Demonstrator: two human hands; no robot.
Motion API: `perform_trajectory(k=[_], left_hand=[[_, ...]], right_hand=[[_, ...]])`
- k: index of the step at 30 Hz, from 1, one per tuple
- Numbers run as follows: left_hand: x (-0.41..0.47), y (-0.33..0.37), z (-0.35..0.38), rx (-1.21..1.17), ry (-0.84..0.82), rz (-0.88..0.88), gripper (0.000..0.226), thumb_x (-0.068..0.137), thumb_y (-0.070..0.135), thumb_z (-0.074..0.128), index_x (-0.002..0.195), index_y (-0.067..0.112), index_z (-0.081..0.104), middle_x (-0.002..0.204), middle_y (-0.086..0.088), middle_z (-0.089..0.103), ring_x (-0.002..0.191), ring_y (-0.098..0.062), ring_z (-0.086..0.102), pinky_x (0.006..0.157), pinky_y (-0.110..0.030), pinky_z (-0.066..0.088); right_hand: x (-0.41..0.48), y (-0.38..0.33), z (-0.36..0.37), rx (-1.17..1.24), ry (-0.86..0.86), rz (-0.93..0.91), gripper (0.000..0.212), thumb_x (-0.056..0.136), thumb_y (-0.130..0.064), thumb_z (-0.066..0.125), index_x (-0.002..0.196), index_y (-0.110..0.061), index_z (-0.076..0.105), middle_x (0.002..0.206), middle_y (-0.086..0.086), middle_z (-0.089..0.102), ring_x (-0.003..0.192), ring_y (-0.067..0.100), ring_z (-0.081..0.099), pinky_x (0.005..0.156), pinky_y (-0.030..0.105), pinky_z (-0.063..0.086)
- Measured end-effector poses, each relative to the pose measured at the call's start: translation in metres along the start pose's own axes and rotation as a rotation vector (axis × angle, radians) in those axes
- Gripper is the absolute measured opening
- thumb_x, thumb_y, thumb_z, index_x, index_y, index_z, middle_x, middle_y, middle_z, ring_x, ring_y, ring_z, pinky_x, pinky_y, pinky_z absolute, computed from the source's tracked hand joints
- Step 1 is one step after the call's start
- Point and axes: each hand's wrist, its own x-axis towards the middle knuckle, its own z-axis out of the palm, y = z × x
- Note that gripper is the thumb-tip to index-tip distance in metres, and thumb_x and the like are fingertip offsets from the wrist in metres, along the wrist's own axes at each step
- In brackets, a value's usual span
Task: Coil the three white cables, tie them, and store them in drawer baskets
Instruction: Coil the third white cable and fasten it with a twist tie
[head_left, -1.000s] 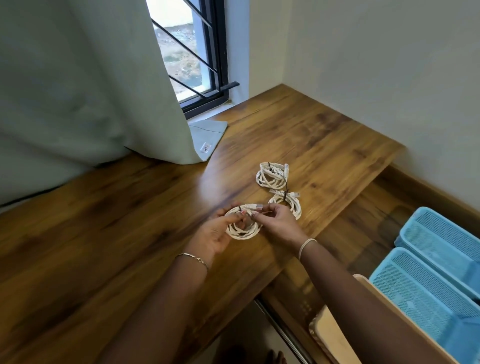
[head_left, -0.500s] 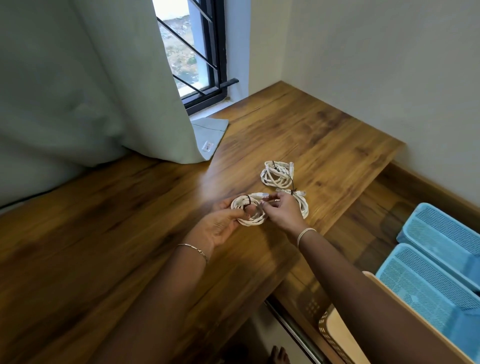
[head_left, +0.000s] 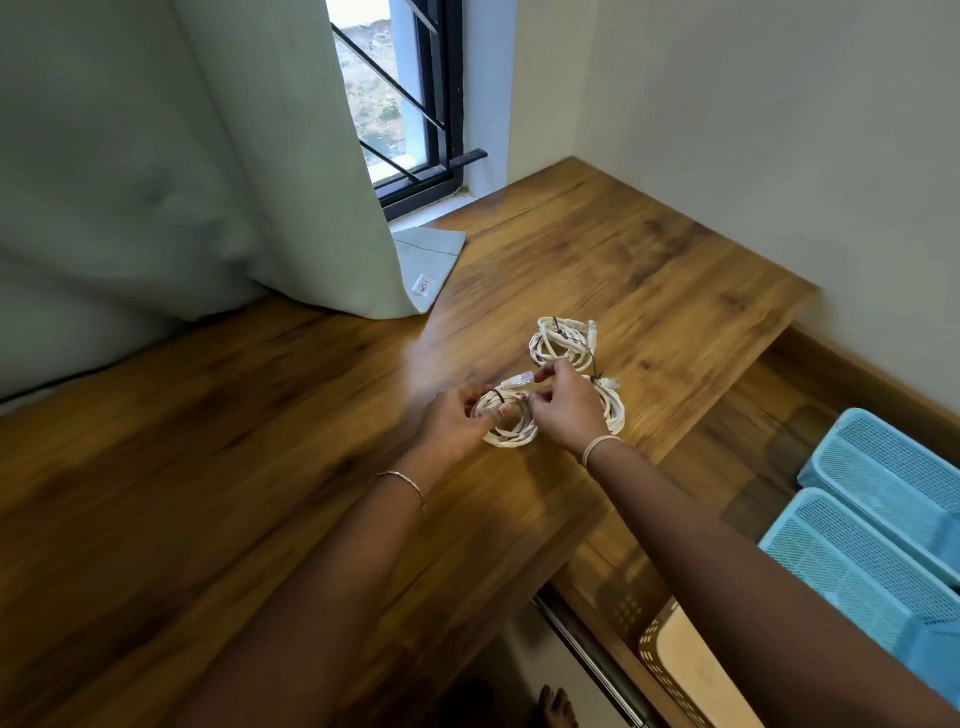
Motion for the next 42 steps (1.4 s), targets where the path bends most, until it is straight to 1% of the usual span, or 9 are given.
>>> perform_trajectory(k=[7, 10, 14, 19, 23, 28, 32, 38, 42], left_hand=[[0.011, -0.011, 0.003, 0.147, 0.006, 0.014, 0.036, 0.081, 0.035, 0.069, 0.111, 0.017, 0.067, 0.105, -0.004, 0.072, 0.094, -0.020, 0.068, 0.086, -0.043, 0.055], [-0.003, 0.006, 0.000, 0.228, 0.012, 0.031, 0.034, 0.086, 0.036, 0.065, 0.114, 0.017, 0.068, 0.106, -0.002, 0.072, 0.096, -0.019, 0.067, 0.086, -0.035, 0.054], [-0.009, 0.014, -0.003, 0.293, 0.063, 0.042, 0.031, 0.092, 0.032, 0.059, 0.117, 0.015, 0.068, 0.107, -0.005, 0.072, 0.095, -0.017, 0.066, 0.072, -0.022, 0.045], [-0.012, 0.016, -0.005, 0.233, 0.187, 0.005, 0.033, 0.094, 0.028, 0.057, 0.119, 0.009, 0.065, 0.114, -0.009, 0.069, 0.103, -0.020, 0.064, 0.075, -0.021, 0.043], [-0.012, 0.013, -0.007, 0.113, 0.253, -0.041, 0.029, 0.094, 0.025, 0.056, 0.117, 0.009, 0.067, 0.111, -0.009, 0.070, 0.102, -0.022, 0.065, 0.078, -0.021, 0.044], [-0.007, 0.009, -0.008, 0.015, 0.312, -0.086, 0.026, 0.091, 0.024, 0.059, 0.112, 0.011, 0.069, 0.106, -0.005, 0.071, 0.100, -0.022, 0.065, 0.088, -0.031, 0.052], [-0.008, 0.010, 0.000, -0.028, 0.354, -0.111, 0.023, 0.090, 0.022, 0.060, 0.109, 0.012, 0.068, 0.107, -0.004, 0.070, 0.098, -0.020, 0.065, 0.087, -0.033, 0.053], [-0.039, 0.014, 0.024, 0.009, 0.444, -0.042, 0.030, 0.089, 0.019, 0.058, 0.119, 0.014, 0.055, 0.119, -0.006, 0.054, 0.094, -0.011, 0.042, 0.080, -0.026, 0.039], [-0.067, 0.010, 0.055, -0.009, 0.455, -0.003, 0.028, 0.089, 0.016, 0.058, 0.116, 0.014, 0.053, 0.114, -0.006, 0.053, 0.098, -0.018, 0.049, 0.081, -0.028, 0.039]], right_hand=[[0.001, -0.003, 0.005, -0.101, 0.024, -0.034, 0.023, 0.087, -0.024, 0.065, 0.106, -0.017, 0.053, 0.102, 0.006, 0.068, 0.097, 0.024, 0.064, 0.083, 0.037, 0.051], [0.002, -0.002, 0.007, -0.100, 0.038, -0.031, 0.021, 0.088, -0.029, 0.065, 0.103, -0.018, 0.055, 0.100, 0.004, 0.068, 0.095, 0.023, 0.064, 0.084, 0.040, 0.052], [0.003, -0.002, 0.006, -0.095, 0.062, -0.066, 0.020, 0.089, -0.033, 0.062, 0.099, -0.017, 0.059, 0.095, 0.004, 0.069, 0.090, 0.022, 0.064, 0.080, 0.038, 0.052], [0.003, -0.003, -0.003, -0.067, 0.102, -0.088, 0.023, 0.094, -0.034, 0.055, 0.095, -0.013, 0.064, 0.091, 0.006, 0.069, 0.085, 0.023, 0.063, 0.073, 0.034, 0.049], [0.000, 0.006, -0.019, -0.056, 0.263, -0.065, 0.020, 0.097, -0.032, 0.049, 0.097, -0.017, 0.063, 0.089, 0.004, 0.070, 0.072, 0.019, 0.058, 0.061, 0.031, 0.042], [-0.010, 0.028, -0.044, -0.036, 0.463, 0.061, 0.019, 0.097, -0.028, 0.049, 0.109, -0.015, 0.055, 0.111, 0.004, 0.060, 0.085, 0.013, 0.049, 0.069, 0.029, 0.036], [-0.028, 0.044, -0.048, -0.014, 0.506, 0.135, 0.021, 0.096, -0.032, 0.048, 0.110, -0.018, 0.055, 0.116, 0.001, 0.056, 0.096, 0.016, 0.054, 0.070, 0.030, 0.037], [-0.065, 0.075, -0.048, -0.011, 0.468, 0.202, 0.028, 0.099, -0.040, 0.038, 0.099, -0.022, 0.059, 0.085, -0.003, 0.064, 0.076, 0.014, 0.057, 0.055, 0.027, 0.034], [-0.084, 0.103, -0.058, 0.025, 0.435, 0.204, 0.031, 0.099, -0.039, 0.040, 0.091, -0.020, 0.062, 0.078, -0.002, 0.065, 0.072, 0.014, 0.058, 0.056, 0.027, 0.035]])
